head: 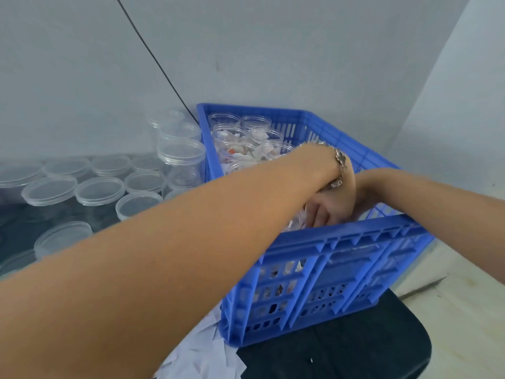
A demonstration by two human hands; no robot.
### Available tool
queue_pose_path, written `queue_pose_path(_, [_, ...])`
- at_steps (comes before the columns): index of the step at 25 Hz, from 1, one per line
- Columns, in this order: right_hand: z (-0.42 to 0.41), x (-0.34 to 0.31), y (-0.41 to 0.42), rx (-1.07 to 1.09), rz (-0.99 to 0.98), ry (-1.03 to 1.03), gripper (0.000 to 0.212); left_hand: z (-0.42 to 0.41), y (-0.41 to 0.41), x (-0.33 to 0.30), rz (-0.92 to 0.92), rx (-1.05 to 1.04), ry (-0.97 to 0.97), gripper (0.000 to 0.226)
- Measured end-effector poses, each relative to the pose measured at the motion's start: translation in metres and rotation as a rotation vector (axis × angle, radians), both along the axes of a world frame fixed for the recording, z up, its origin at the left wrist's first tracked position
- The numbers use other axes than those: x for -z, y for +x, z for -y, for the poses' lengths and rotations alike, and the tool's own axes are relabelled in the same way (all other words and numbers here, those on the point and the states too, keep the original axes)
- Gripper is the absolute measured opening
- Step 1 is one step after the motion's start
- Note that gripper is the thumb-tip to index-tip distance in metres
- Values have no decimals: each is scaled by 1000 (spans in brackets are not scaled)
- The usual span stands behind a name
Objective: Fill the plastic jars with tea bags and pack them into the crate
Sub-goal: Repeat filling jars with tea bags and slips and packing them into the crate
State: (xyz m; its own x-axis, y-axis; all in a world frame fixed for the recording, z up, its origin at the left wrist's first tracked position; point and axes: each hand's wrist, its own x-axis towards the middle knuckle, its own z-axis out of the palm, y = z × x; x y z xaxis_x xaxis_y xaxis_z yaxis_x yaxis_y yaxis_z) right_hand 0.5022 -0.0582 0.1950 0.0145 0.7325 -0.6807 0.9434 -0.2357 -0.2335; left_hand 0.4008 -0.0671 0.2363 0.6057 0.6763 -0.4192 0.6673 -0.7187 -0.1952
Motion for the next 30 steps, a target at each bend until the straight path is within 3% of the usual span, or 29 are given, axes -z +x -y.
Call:
queue_pose_path(3, [8, -39, 0, 231, -451, 113, 20, 2, -29, -29, 285, 84, -70, 27])
queue_pose_path(5, [21, -67, -13, 239, -672, 282, 22, 5, -64, -48, 592, 129, -100, 23])
queue_pose_path(7, [32, -80, -39, 176, -761, 436, 23, 8, -110, -56, 792, 102, 2, 19])
queue_pose_path(10, [39, -91, -88, 41, -778, 552, 15, 5, -199, -52, 947, -62, 179, 15])
queue_pose_path(13, [27, -94, -146, -19, -709, 608, 11, -9, -285, -29, 1060, -368, 328, 22])
queue_pose_path(16, [1, -81, -208, -29, -627, 580, 8, -25, -351, 7, 966, -639, 311, 32])
queue_pose_path(19, [-22, -46, -265, -9, -563, 483, 7, -38, -382, 57, 892, -718, 226, 39])
queue_pose_path(21, [-28, -8, -299, 166, -660, 462, 10, -40, -382, 88, 929, -716, 152, 44])
queue_pose_path(24, [-19, 64, -321, 621, -886, 564, 12, -49, -352, 122, 1065, -619, -5, 52])
queue_pose_path(25, [-12, 83, -319, 701, -875, 646, 18, -53, -338, 131, 1124, -612, -57, 52])
queue_pose_path(28, [-16, 110, -291, 759, -768, 855, 70, -65, -297, 145, 1277, -602, -173, 52])
queue_pose_path(30, [-28, 109, -271, 747, -738, 904, 78, -76, -274, 149, 1360, -586, -206, 56])
